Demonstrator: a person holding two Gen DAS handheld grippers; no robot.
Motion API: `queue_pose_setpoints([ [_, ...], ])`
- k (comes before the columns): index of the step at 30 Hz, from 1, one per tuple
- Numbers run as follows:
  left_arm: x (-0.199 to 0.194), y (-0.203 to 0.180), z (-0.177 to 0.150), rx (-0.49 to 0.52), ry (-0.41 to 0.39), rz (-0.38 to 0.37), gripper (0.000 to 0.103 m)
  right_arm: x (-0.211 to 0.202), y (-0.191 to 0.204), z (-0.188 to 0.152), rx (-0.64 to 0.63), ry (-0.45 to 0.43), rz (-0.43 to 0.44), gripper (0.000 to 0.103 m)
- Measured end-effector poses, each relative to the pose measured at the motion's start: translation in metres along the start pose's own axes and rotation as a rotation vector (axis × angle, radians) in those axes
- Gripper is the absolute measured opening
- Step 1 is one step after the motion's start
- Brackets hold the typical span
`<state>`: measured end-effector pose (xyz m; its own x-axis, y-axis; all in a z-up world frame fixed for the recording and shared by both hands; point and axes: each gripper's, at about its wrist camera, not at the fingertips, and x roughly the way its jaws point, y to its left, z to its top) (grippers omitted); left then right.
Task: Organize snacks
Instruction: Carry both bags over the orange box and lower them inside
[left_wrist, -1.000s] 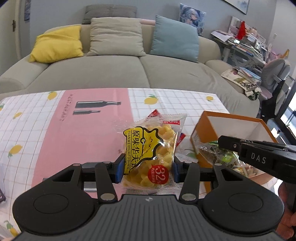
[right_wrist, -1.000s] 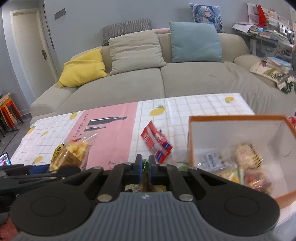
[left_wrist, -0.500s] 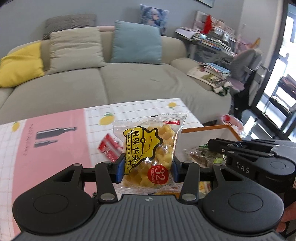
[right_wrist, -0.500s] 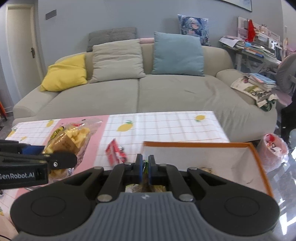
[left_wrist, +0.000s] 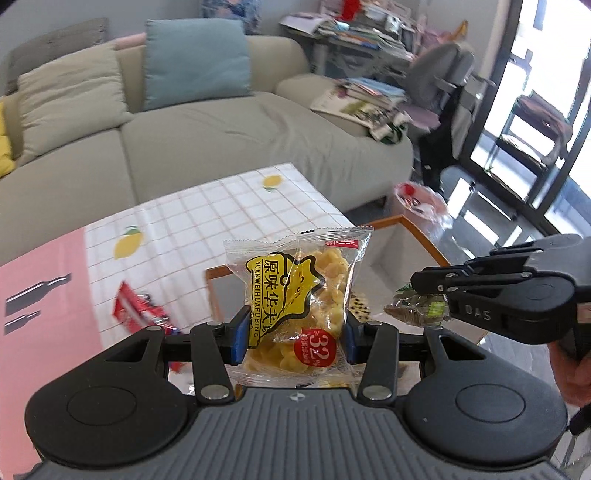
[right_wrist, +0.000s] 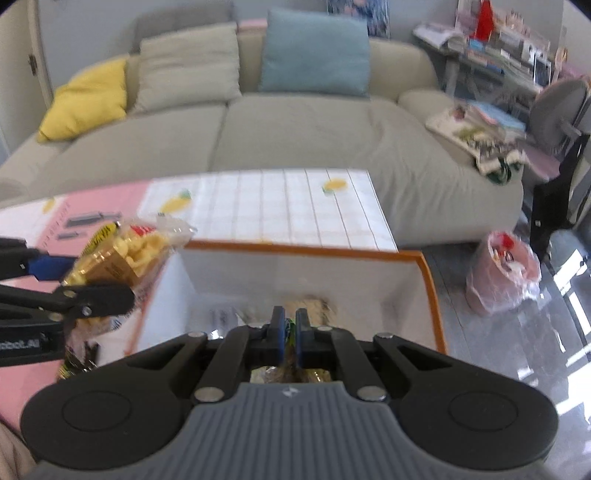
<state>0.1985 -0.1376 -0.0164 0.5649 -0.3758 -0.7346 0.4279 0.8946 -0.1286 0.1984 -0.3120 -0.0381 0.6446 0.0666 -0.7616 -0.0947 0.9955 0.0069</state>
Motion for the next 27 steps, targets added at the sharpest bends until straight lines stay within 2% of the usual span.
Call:
queue_pose_setpoints([
  [5,0.023,-0.014,0.008,0.038,0.046,-0.027,0.053,0.027,-0.022,0.000,-0.039,0.109,-0.040,0.001],
  [10,0.048,-0.022,0.012,0.081,0.101,-0.051,0.053,0.056,-0.033,-0.007,-0.160,0.217,-0.093,0.001],
  [18,0.078,-0.022,0.013,0.109,0.174,-0.069,0.053,0.089,-0.038,-0.021,-0.327,0.343,-0.105,0.001],
  [27,0.113,-0.024,0.017,0.130,0.307,-0.071,0.053,0.119,-0.046,-0.034,-0.384,0.489,-0.060,0.000],
])
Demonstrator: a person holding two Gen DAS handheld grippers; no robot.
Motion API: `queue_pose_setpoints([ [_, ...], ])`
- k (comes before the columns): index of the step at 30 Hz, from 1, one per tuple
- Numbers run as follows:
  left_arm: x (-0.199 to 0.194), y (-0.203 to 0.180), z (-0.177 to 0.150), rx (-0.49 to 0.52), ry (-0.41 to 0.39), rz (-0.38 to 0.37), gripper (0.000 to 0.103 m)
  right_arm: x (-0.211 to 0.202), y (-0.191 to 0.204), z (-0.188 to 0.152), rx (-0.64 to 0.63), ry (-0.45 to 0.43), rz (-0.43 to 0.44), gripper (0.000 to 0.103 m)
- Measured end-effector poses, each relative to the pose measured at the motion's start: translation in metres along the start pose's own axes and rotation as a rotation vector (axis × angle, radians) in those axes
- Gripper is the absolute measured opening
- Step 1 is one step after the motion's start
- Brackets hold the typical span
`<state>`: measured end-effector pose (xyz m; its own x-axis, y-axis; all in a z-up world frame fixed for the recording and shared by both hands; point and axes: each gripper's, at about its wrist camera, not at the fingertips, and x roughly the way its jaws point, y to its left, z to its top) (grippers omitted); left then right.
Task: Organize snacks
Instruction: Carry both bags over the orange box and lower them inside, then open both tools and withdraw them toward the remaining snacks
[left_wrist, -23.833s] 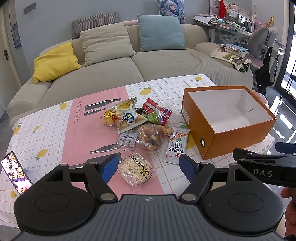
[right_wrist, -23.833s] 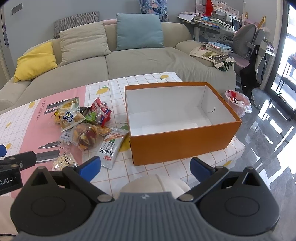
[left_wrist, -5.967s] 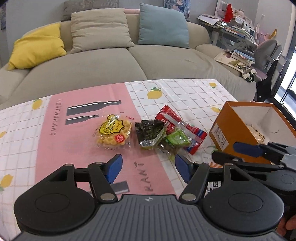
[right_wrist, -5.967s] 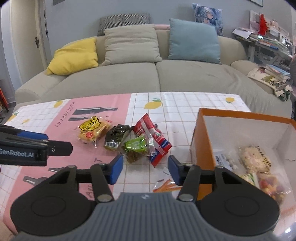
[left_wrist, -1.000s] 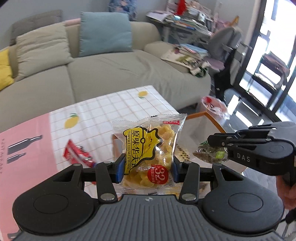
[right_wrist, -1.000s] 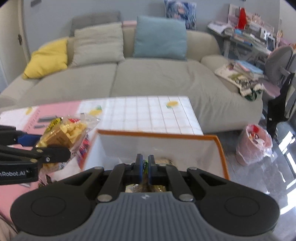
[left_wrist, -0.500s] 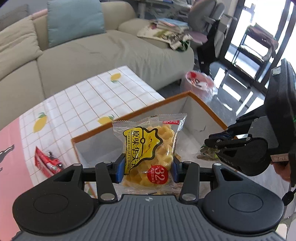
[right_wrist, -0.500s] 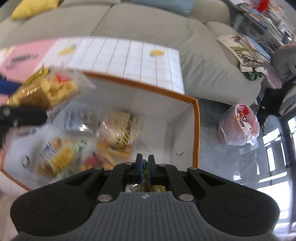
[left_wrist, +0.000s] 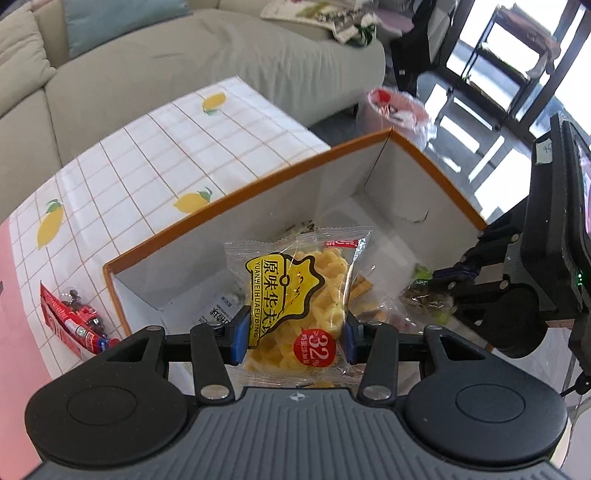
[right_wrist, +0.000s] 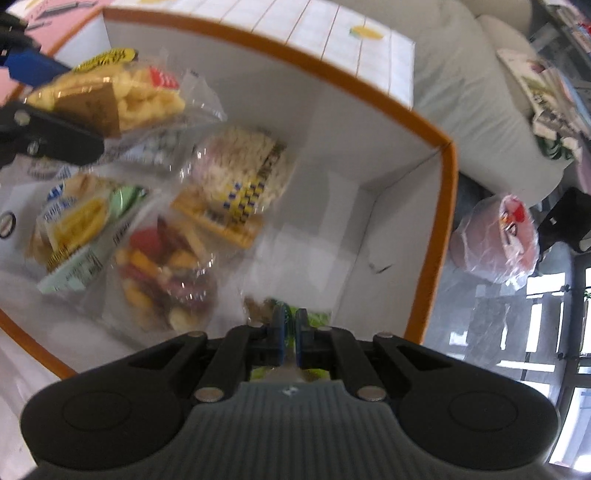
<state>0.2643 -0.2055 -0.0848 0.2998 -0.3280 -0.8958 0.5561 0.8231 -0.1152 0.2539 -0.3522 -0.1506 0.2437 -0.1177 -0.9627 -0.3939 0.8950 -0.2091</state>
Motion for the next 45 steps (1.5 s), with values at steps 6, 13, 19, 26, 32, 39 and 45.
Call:
queue_pose_setpoints([
  [6,0.021,-0.012,0.006,0.062,0.052,0.036,0.053,0.006,-0.014,-0.003,0.063,0.035,0.049,0.000],
  [13,0.048,-0.021,0.004,0.166,0.175,0.142,0.054,-0.001,-0.019,-0.006,0.133,-0.004,0.085,0.003],
  [19,0.058,-0.020,-0.001,0.176,0.274,0.118,0.054,-0.003,-0.015,-0.006,0.154,-0.021,0.093,0.004],
  [26,0.055,-0.022,-0.005,0.204,0.325,0.122,0.058,-0.010,-0.010,-0.002,0.141,-0.033,0.097,0.007],
  [32,0.036,-0.026,-0.008,0.238,0.266,0.143,0.076,-0.019,-0.004,0.001,0.138,-0.034,0.083,0.036],
  [39,-0.003,-0.028,-0.006,0.226,0.185,0.140,0.079,-0.032,0.002,-0.001,0.156,-0.031,0.048,0.064],
  [45,-0.055,-0.023,-0.018,0.196,0.098,0.134,0.079,-0.060,0.009,-0.006,0.215,-0.072,0.044,0.073],
])
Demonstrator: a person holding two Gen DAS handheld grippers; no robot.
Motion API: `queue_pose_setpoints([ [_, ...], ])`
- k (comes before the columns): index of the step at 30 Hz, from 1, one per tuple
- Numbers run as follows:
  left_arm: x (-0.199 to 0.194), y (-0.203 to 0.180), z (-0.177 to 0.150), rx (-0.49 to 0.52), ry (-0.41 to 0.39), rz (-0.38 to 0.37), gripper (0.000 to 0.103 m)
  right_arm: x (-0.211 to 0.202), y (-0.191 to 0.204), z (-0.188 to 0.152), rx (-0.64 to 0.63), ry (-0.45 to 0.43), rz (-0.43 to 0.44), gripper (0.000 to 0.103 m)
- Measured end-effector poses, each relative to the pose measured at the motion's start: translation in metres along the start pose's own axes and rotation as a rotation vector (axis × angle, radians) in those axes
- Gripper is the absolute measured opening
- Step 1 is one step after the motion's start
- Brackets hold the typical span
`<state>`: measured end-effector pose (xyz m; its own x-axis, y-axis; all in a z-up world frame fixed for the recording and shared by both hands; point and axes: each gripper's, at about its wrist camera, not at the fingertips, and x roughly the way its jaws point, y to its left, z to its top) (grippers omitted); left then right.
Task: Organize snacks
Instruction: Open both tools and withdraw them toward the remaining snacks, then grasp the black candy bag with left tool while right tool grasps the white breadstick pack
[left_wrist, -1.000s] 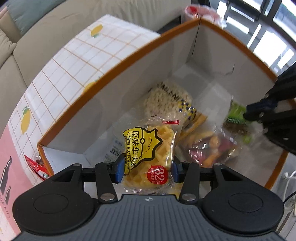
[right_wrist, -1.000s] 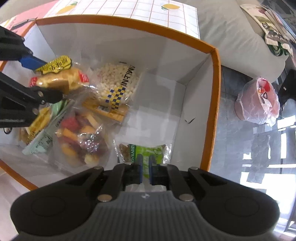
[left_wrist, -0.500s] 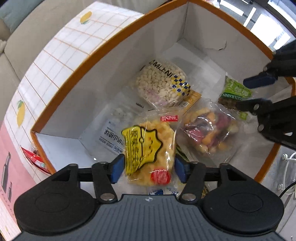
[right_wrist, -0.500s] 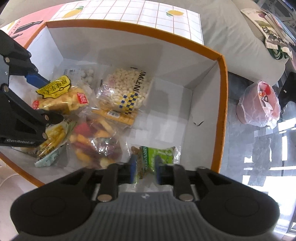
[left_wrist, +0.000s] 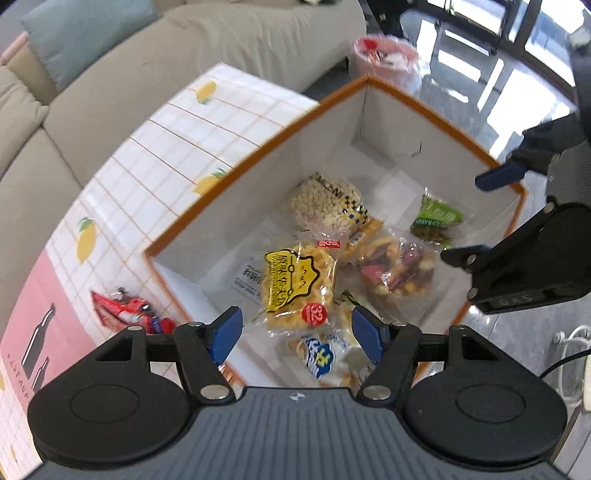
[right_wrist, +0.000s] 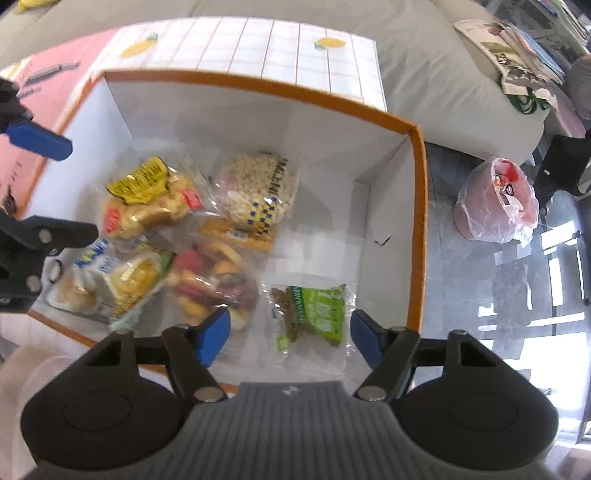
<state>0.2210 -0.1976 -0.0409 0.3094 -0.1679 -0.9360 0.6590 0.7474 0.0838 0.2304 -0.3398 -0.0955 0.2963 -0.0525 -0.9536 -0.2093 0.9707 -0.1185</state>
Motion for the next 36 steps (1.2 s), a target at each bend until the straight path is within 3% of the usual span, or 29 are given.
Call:
queue_pose_setpoints([
  [11,-0.080,0.031,-0.057,-0.168,-0.168,0.001,0.079,-0.064,0.053,-0.008,0.095,-0.146,0.073,0.077],
  [17,-0.114,0.063,-0.107,-0.323,-0.250,0.027,0.079,-0.096,0.103,-0.018,0.122,-0.303,0.178,0.079],
  [24,-0.117,0.095,-0.166,-0.501,-0.273,0.055,0.079,-0.108,0.164,-0.043,0.187,-0.516,0.262,0.077],
  [30,-0.110,0.105,-0.205,-0.603,-0.342,0.046,0.079,-0.100,0.214,-0.067,0.235,-0.615,0.237,0.071],
  [36,-0.097,0.102,-0.229,-0.643,-0.411,0.109,0.079,-0.080,0.242,-0.084,0.291,-0.656,0.167,0.067],
])
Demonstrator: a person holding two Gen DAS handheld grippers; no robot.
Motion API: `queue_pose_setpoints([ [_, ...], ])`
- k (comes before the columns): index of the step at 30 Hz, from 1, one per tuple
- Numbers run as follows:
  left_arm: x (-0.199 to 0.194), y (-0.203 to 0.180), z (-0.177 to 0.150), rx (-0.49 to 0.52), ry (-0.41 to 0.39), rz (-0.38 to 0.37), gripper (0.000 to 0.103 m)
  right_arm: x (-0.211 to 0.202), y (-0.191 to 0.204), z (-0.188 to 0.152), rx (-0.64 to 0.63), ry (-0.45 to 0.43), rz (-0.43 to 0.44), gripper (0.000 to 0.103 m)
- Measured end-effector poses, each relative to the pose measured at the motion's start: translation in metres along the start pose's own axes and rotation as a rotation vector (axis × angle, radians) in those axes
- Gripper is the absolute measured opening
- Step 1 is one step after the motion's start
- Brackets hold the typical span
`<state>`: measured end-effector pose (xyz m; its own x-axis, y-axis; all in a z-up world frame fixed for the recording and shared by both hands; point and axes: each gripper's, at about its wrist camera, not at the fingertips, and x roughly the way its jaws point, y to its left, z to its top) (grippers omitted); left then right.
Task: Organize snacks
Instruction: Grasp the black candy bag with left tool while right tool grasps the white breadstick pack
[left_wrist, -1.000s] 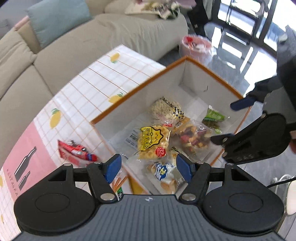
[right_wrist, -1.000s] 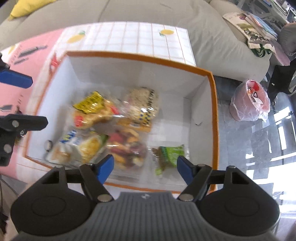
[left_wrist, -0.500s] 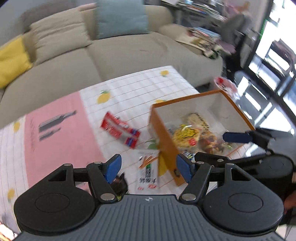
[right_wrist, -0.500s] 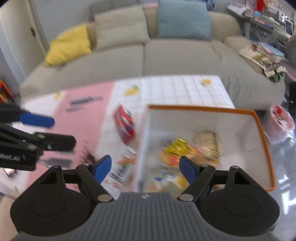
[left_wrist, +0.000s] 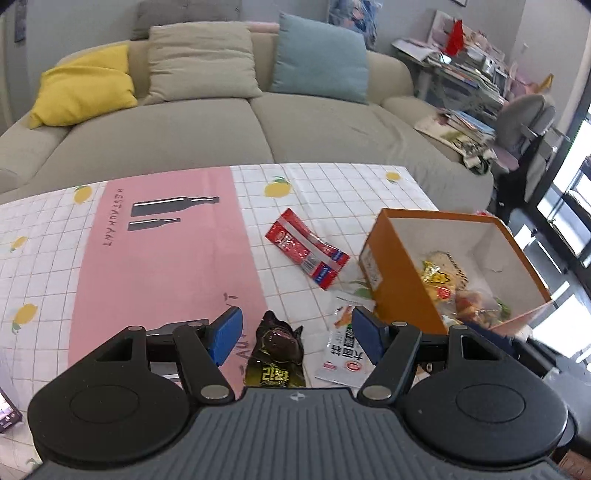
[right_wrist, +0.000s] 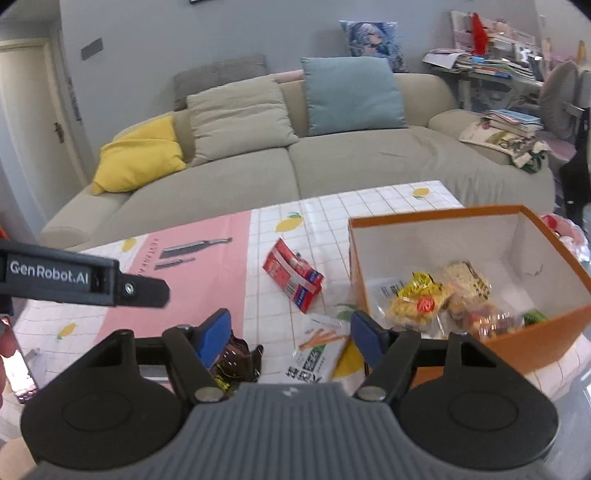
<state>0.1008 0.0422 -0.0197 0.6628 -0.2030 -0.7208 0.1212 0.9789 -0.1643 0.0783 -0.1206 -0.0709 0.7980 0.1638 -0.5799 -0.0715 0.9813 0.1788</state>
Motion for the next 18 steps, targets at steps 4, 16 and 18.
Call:
queue_pose_setpoints([
  [4,0.013,0.007,-0.013,-0.019,0.019,0.002,0.079,0.012,0.004,-0.021,0.022,0.039,-0.015,0.062],
  [16,0.048,0.018,-0.028,-0.010,0.106,0.082,0.079,0.047,0.005,-0.044,0.017,0.132,-0.033,0.067],
  [18,0.054,0.017,-0.028,-0.003,0.114,0.086,0.079,0.052,0.004,-0.046,0.012,0.131,-0.054,0.068],
])
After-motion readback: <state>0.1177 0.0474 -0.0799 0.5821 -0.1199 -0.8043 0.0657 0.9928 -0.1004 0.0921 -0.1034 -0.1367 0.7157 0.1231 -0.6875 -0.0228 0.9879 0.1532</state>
